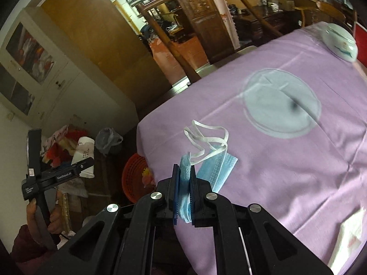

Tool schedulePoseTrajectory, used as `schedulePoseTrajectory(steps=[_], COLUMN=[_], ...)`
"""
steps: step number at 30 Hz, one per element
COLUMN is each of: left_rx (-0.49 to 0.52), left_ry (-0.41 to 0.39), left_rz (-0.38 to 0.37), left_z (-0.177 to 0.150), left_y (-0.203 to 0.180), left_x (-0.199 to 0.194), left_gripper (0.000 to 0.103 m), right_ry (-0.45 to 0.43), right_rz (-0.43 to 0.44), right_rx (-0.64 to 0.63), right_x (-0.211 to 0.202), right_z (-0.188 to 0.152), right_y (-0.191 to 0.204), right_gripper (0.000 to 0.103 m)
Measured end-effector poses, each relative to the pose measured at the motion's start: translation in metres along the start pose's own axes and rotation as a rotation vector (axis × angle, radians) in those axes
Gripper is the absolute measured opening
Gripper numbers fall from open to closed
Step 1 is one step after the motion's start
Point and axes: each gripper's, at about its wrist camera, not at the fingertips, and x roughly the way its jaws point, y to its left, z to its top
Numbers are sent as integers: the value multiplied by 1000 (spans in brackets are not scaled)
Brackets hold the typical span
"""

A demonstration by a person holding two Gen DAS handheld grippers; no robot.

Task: Collect trash
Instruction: 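Open the left tool over the red basket while the right tool opens to drop the mask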

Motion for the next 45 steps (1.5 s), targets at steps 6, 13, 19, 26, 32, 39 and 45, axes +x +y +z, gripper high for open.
schedulePoseTrajectory(steps=[6, 13, 19, 26, 32, 39, 45], left_rx=[-103, -136, -140, -170, -195, -224, -302], left_ry=[77, 170, 249, 260, 249, 245, 245], left_rz=[-27, -70, -84, -94, -78, -38, 12], left_z=[4, 2, 3, 13, 19, 7, -24], left_y=[45, 58, 55, 57, 57, 66, 98], left_x=[28, 66, 96, 108, 104, 91, 74], left_gripper=[79, 79, 81, 88, 90, 90, 90], right_ry=[1, 19, 9, -10, -4, 50, 123], right_rz=[-27, -34, -51, -82, -73, 21, 124], right_rx=[-7, -55, -141, -157, -149, -219, -309], right_x=[-4, 5, 4, -7, -9, 8, 34], right_z=[6, 10, 16, 17, 15, 11, 7], right_y=[6, 29, 54, 54, 47, 66, 96], right_gripper=[8, 8, 8, 8, 8, 8, 8])
